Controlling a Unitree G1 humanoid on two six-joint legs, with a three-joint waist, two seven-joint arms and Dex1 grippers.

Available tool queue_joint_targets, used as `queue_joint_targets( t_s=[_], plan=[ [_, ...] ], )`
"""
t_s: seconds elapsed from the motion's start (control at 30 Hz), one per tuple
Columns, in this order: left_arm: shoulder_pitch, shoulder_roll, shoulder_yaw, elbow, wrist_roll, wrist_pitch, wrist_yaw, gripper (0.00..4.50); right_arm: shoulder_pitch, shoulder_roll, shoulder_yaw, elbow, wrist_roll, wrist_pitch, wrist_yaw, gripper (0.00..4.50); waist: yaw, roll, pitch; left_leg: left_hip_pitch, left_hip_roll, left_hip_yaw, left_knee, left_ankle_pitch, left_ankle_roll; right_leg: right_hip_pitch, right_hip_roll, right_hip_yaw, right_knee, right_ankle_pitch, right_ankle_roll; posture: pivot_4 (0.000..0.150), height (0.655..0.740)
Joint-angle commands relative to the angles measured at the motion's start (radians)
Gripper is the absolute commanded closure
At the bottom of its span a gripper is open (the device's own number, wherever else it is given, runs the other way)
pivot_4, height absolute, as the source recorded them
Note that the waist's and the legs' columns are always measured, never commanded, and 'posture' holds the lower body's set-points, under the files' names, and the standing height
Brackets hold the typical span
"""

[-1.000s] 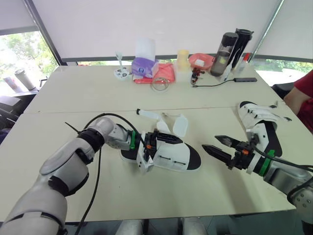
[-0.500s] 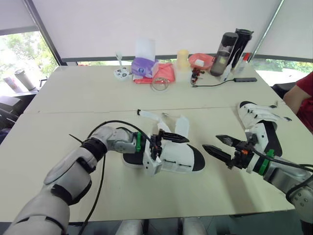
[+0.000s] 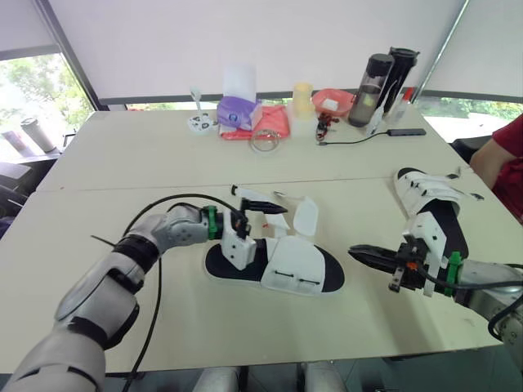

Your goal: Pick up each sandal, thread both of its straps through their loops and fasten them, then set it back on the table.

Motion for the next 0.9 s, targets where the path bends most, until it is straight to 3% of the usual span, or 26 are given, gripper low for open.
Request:
queue_joint_targets(
  t_s=[0.03,0.2,0.47,0.9],
  plan=[
    [0.067,0.059,0.084,-0.080,-0.200,0.105,-0.141,0.00,0.009,-0.031,0.038,-0.028,-0.028,-0.026,0.051,4.46,-0.001,0.000,0.000,0.000,0.000,0.000,0.000,0.000,0.000,0.000,0.000,0.000,0.000,0.000,0.000,0.150,0.7400],
    [0.239,0.112,0.150,-0.315,-0.361,0.306,-0.301,0.00,0.007,-0.031,0.107,-0.016,-0.090,-0.049,0.060,4.46,-0.001,0.001,0.000,0.000,0.000,0.000,0.000,0.000,0.000,0.000,0.000,0.000,0.000,0.000,-0.001,0.150,0.7400],
    [0.377,0.089,0.243,-0.527,-0.336,0.469,-0.316,0.00,-0.058,-0.004,0.205,0.080,-0.176,-0.117,0.087,4.46,0.006,0.001,0.000,0.001,0.000,0.000,0.000,0.000,0.000,0.001,0.000,0.000,-0.001,0.000,-0.001,0.150,0.7400],
    [0.403,0.023,0.304,-0.559,-0.270,0.530,-0.317,0.00,-0.259,0.132,0.293,0.311,-0.282,-0.248,0.093,4.46,0.005,0.001,-0.001,0.001,0.000,0.000,0.000,0.000,0.000,0.000,0.000,0.001,-0.001,0.000,-0.001,0.150,0.7400]
  ],
)
